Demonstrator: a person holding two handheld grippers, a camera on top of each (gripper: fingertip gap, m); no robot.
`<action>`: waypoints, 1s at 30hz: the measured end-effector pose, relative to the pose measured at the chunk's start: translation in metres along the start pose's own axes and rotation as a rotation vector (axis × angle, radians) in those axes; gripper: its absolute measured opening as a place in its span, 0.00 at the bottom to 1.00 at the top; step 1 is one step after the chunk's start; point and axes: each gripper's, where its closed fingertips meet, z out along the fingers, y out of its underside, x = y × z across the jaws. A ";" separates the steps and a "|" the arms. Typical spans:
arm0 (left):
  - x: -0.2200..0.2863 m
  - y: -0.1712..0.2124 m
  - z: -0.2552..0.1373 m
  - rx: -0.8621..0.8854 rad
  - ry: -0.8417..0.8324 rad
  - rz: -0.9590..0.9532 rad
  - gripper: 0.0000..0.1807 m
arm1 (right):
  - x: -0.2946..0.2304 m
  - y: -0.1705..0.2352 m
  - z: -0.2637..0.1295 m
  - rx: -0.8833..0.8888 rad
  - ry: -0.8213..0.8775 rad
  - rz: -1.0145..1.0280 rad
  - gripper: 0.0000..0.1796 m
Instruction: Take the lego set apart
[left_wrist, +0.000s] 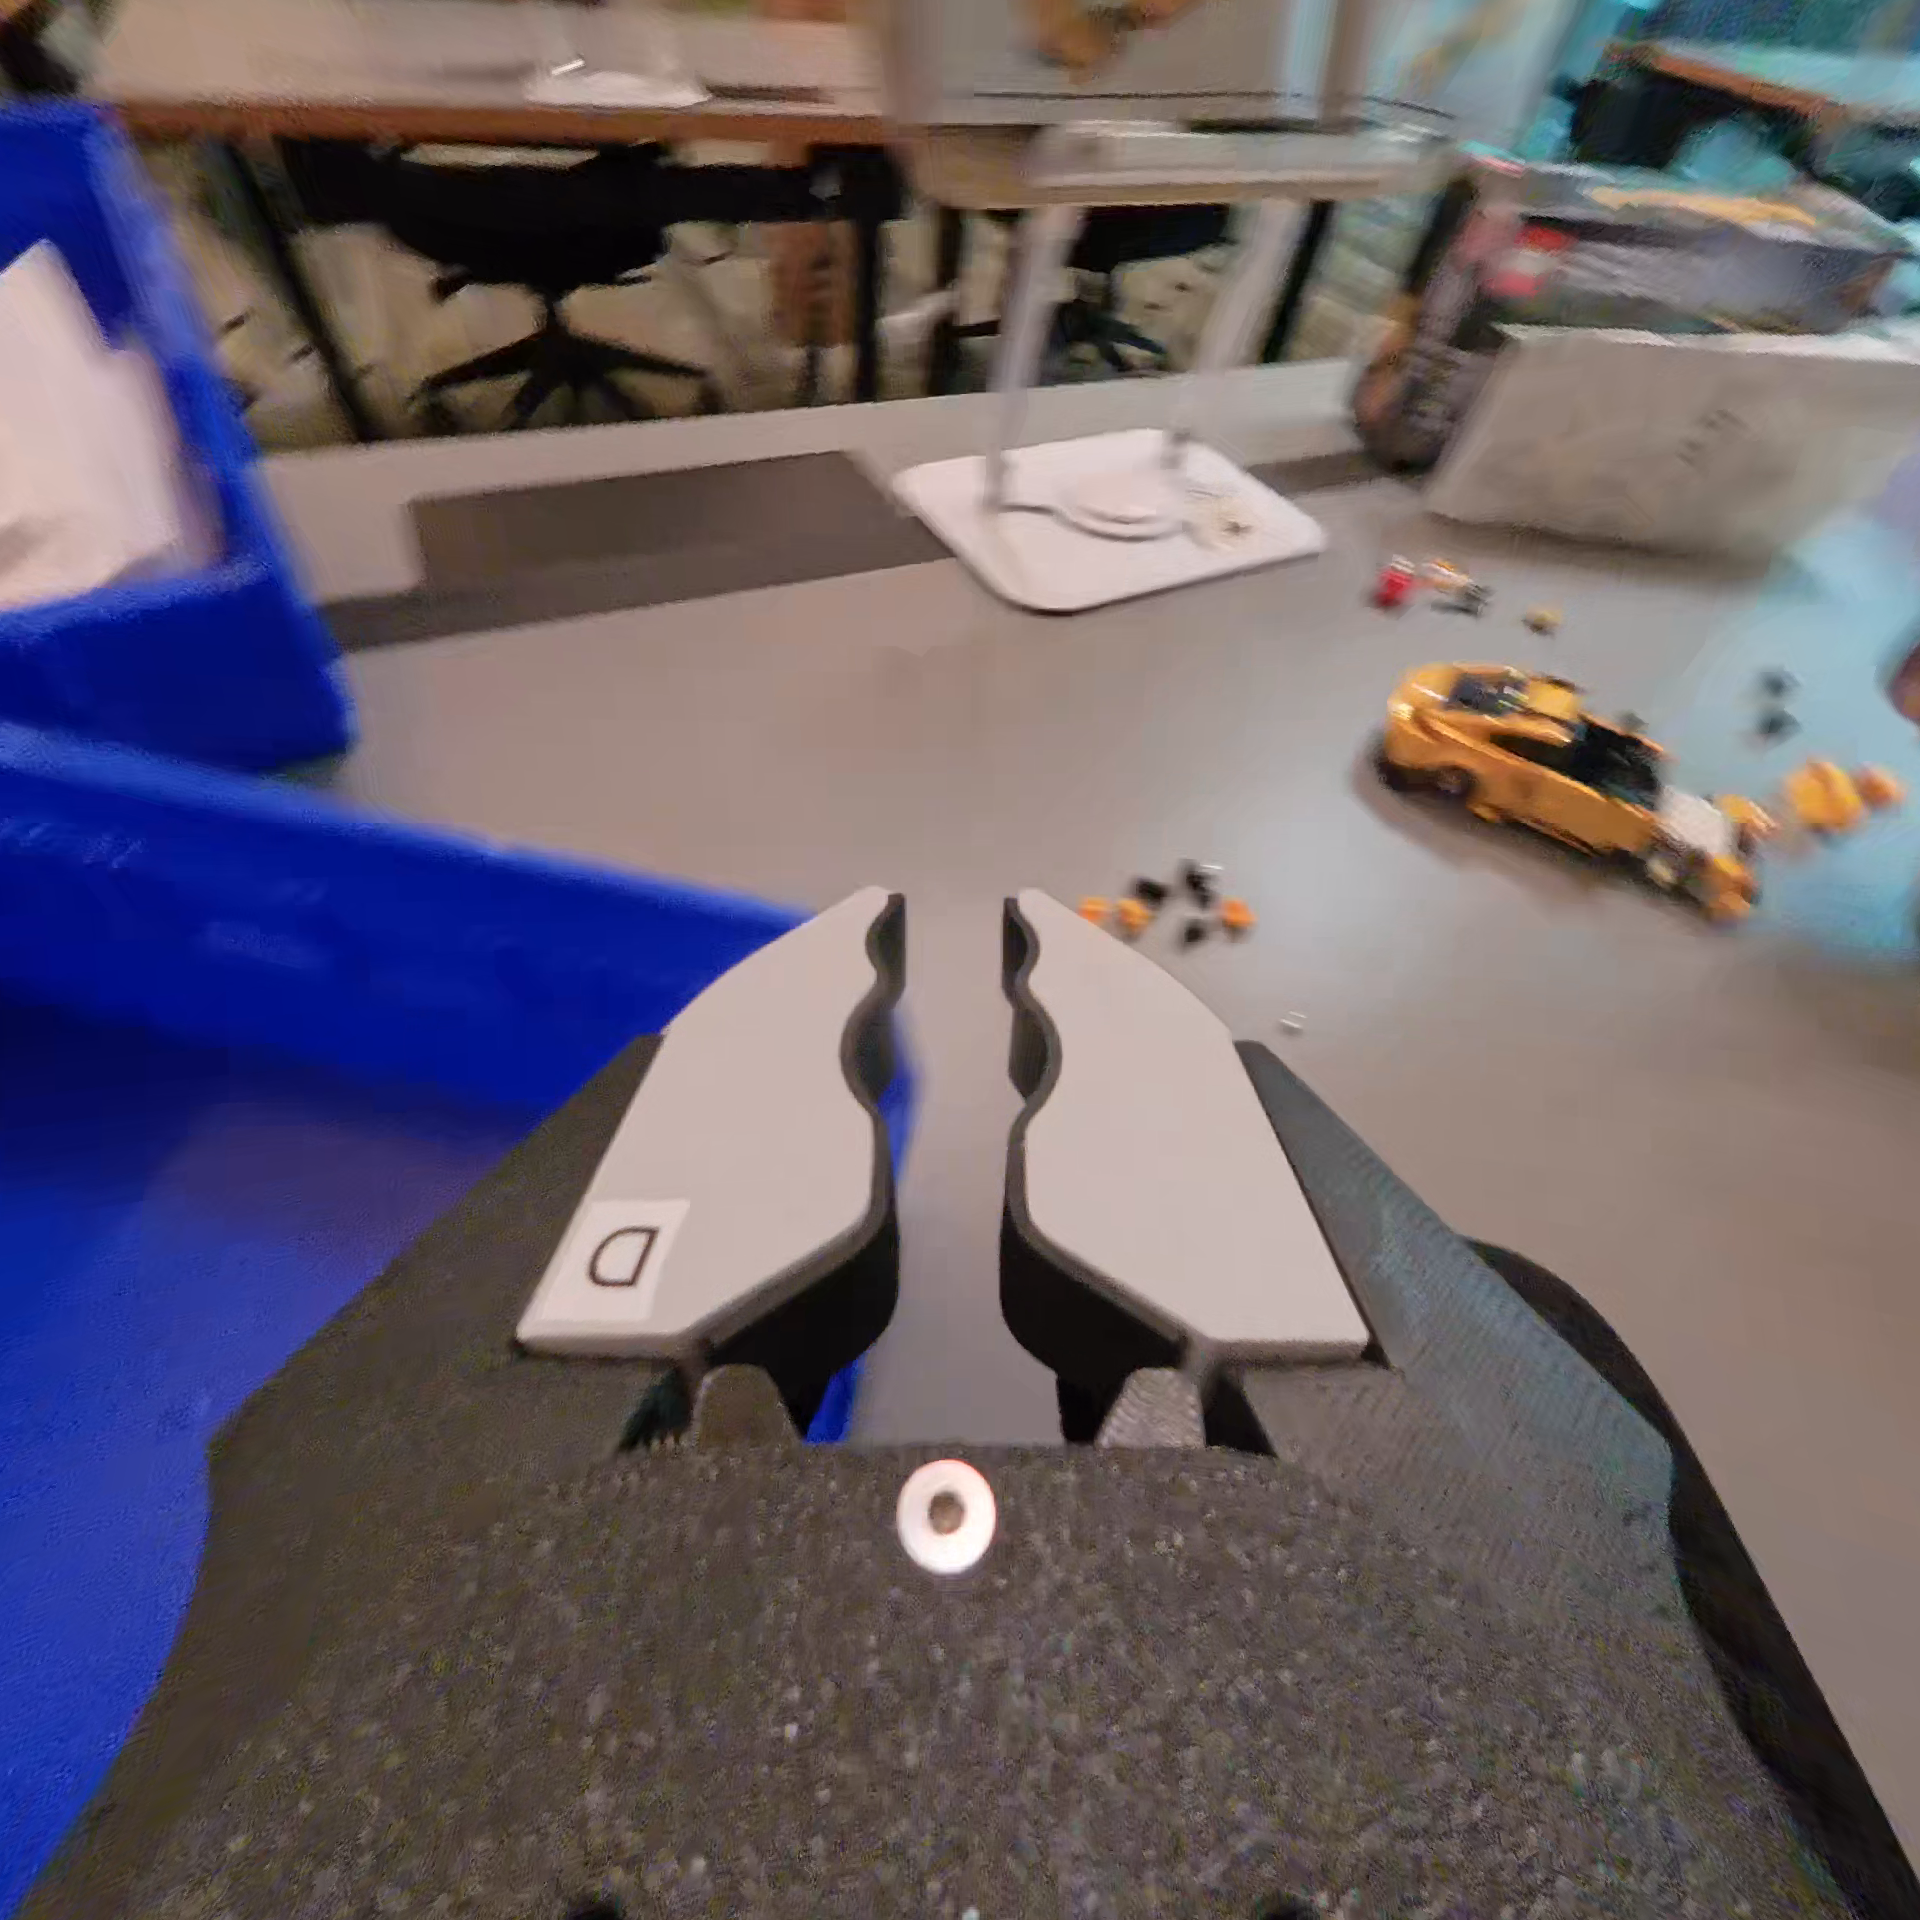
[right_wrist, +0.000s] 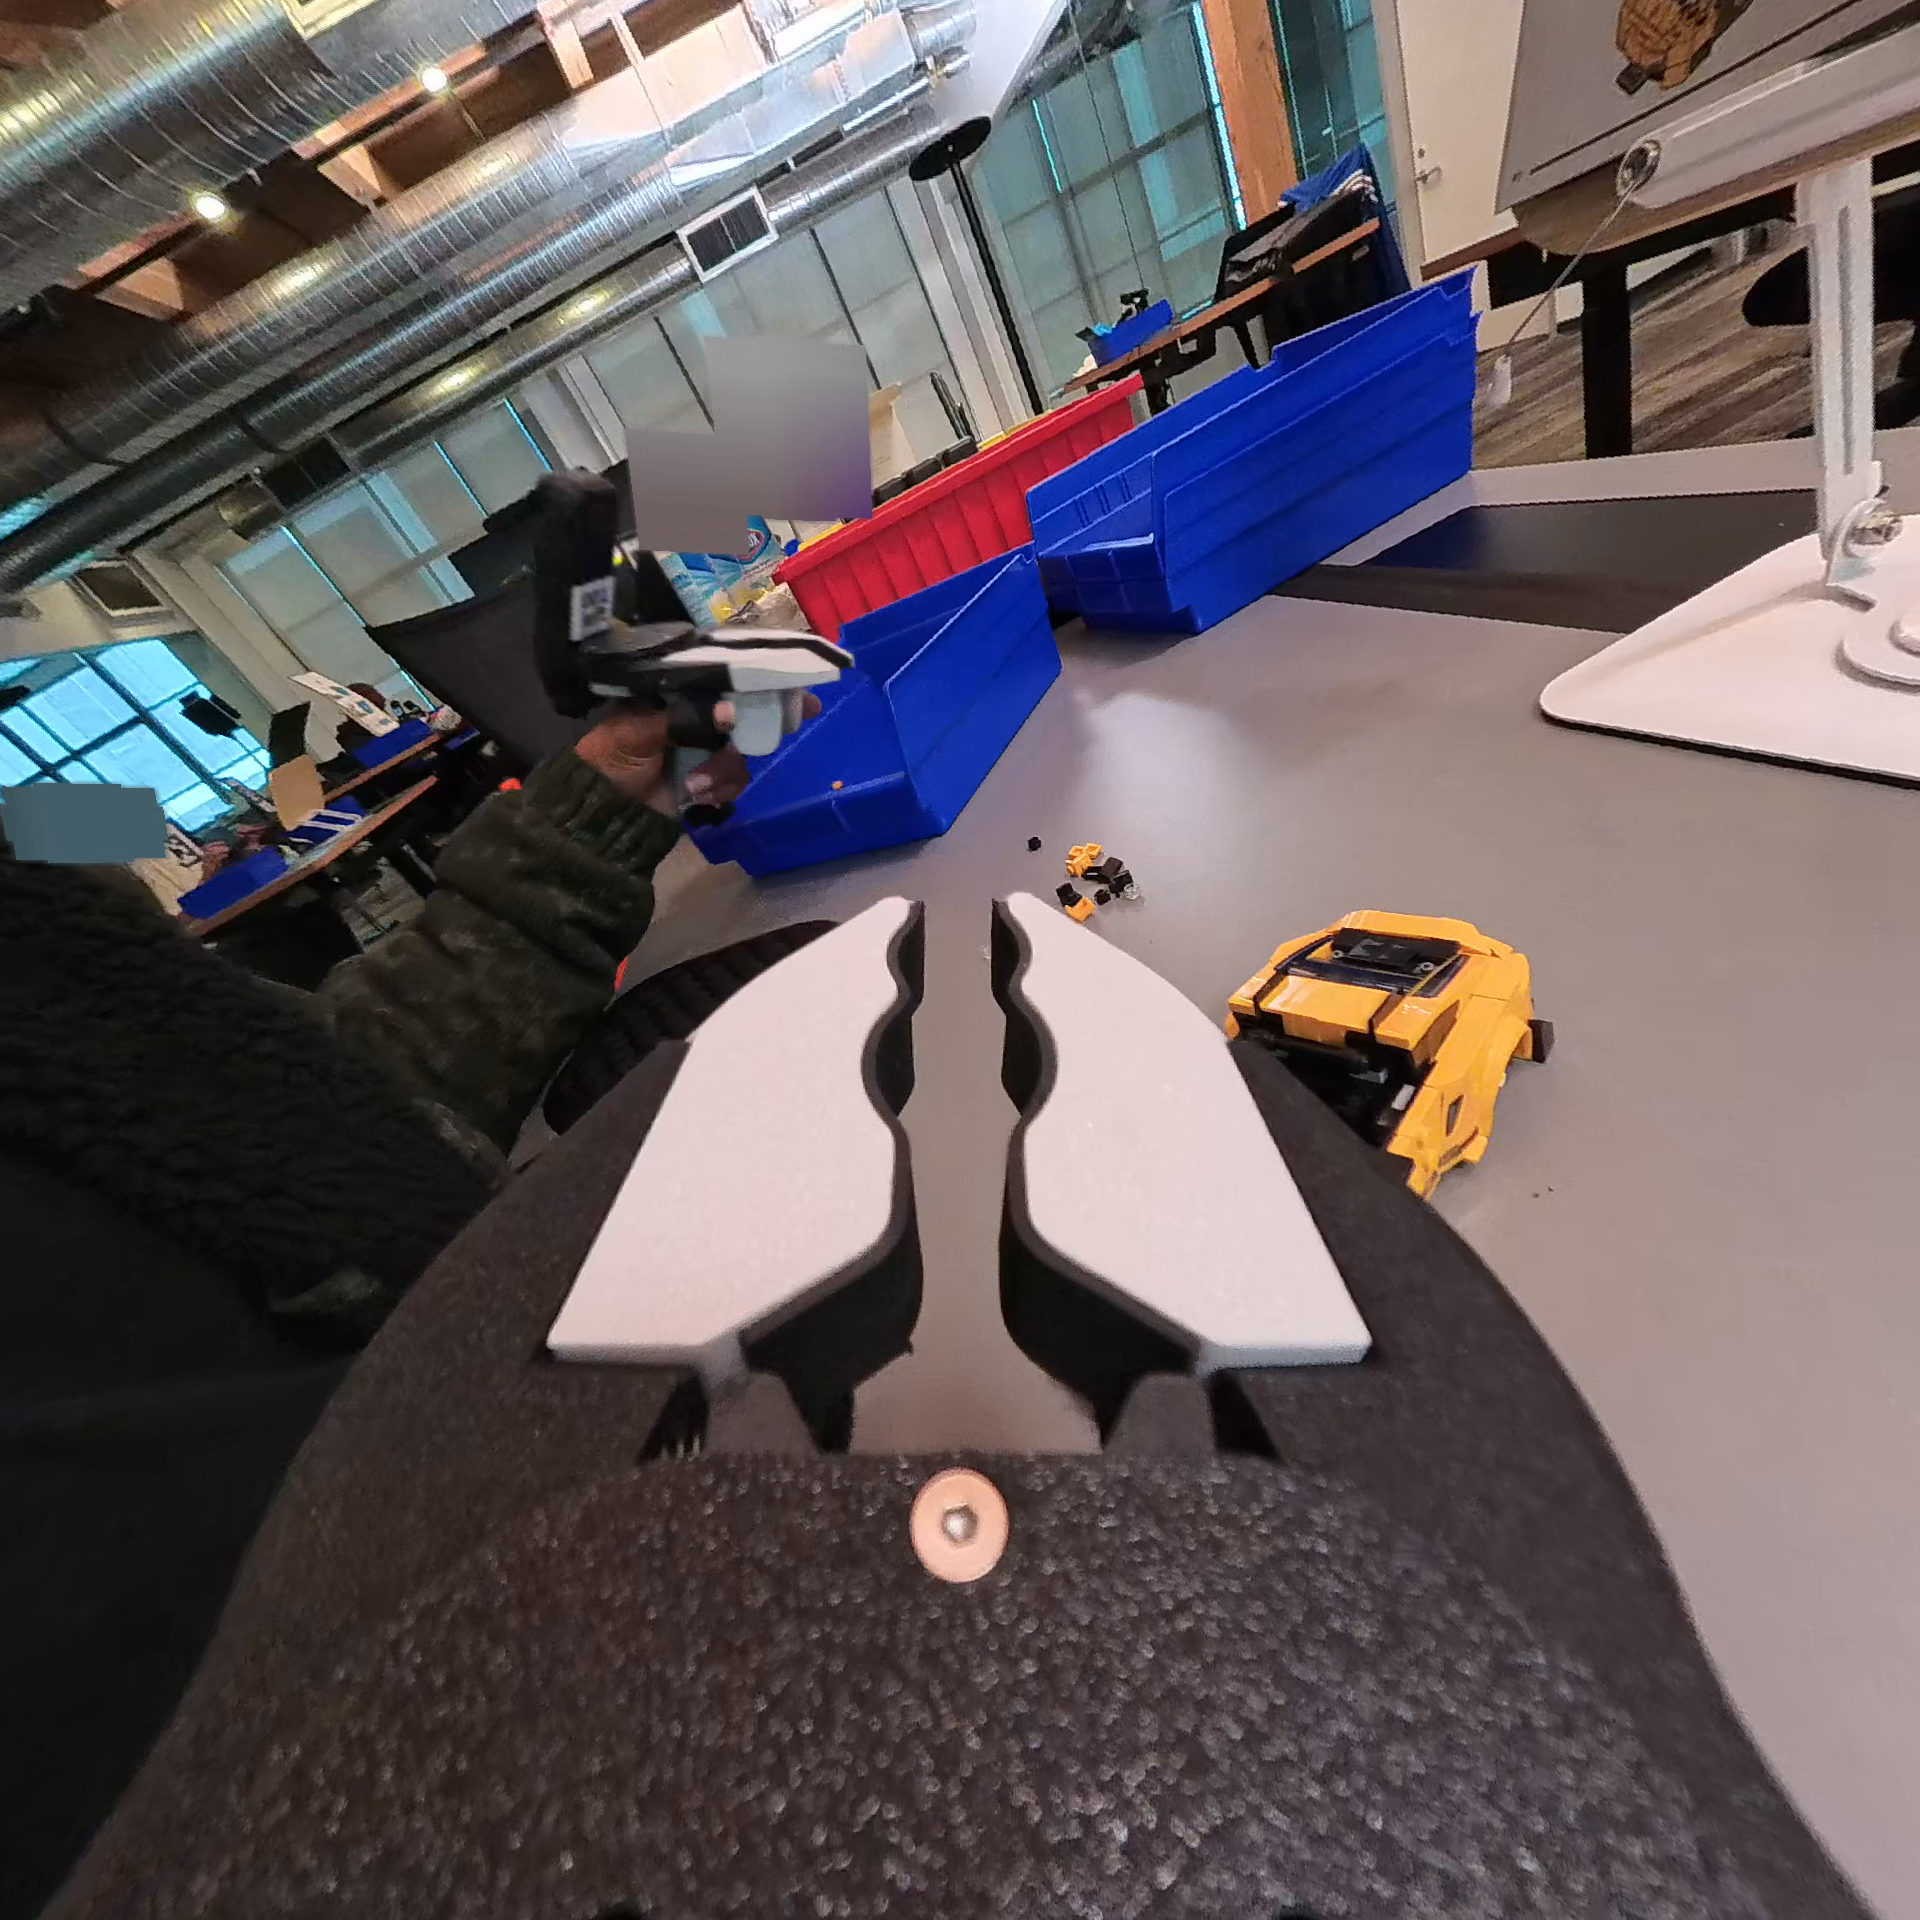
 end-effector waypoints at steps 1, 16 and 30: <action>0.024 -0.003 0.003 -0.001 0.062 0.073 0.08 | 0.001 0.001 0.000 -0.003 0.003 -0.003 0.07; 0.358 0.118 0.037 -0.426 1.040 0.583 0.11 | 0.045 -0.026 -0.028 0.089 0.375 -0.267 0.07; 0.370 0.150 0.034 -0.591 0.990 0.661 0.05 | 0.048 -0.035 -0.037 0.121 0.433 -0.294 0.07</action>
